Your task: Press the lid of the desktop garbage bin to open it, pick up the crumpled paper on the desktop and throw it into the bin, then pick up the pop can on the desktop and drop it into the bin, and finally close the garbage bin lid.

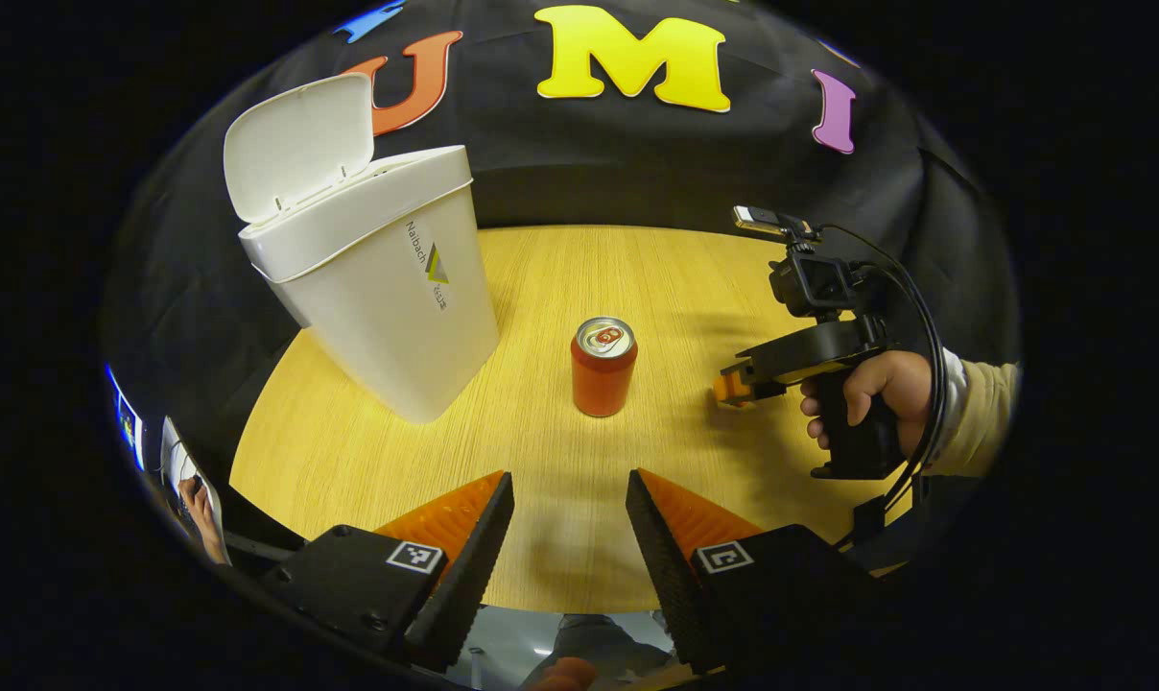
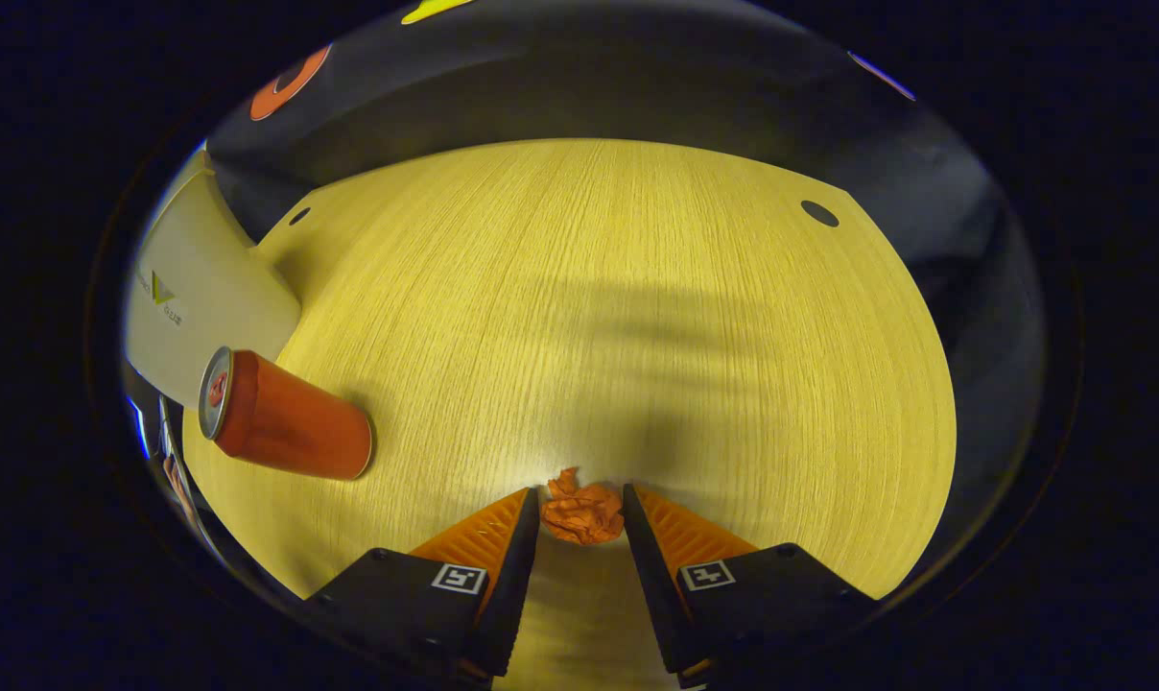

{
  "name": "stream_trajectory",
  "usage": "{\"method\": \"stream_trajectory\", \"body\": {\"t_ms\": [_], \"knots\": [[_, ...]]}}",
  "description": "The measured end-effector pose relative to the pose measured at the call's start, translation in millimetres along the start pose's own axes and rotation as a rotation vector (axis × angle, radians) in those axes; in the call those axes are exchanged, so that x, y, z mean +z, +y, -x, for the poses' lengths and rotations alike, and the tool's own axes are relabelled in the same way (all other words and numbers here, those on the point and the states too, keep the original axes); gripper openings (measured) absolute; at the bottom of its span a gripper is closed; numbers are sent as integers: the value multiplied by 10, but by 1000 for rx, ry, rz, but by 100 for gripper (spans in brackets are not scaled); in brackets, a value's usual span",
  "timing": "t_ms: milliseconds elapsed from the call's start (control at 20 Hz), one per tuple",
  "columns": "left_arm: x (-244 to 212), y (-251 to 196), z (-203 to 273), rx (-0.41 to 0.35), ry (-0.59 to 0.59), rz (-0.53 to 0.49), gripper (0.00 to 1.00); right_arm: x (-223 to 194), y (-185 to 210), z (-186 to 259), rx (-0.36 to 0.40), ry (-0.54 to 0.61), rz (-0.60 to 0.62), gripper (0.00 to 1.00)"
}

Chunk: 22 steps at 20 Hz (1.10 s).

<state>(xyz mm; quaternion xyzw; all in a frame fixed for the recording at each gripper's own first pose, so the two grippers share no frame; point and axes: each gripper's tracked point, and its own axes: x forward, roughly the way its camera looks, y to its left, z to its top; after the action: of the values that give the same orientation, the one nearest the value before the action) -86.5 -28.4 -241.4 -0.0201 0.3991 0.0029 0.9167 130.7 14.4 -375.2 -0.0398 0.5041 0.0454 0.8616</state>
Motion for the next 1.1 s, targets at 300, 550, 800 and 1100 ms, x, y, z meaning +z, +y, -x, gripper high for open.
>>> {"method": "stream_trajectory", "body": {"t_ms": [300, 550, 800, 1100], "knots": [[-59, 40, 12, 7, 12, -16, 81, -31, -8, 10, 37, -7, -7, 24], [66, 151, 2, 6, -32, -40, 81, 112, -72, 317, 34, -78, -32, 24], [282, 193, -41, -30, -102, -52, 81, 480, -156, 1021, 59, -190, -53, 21], [424, 307, -32, -44, -200, -114, 81, 1205, 154, 1920, 117, -350, -15, 21]]}}
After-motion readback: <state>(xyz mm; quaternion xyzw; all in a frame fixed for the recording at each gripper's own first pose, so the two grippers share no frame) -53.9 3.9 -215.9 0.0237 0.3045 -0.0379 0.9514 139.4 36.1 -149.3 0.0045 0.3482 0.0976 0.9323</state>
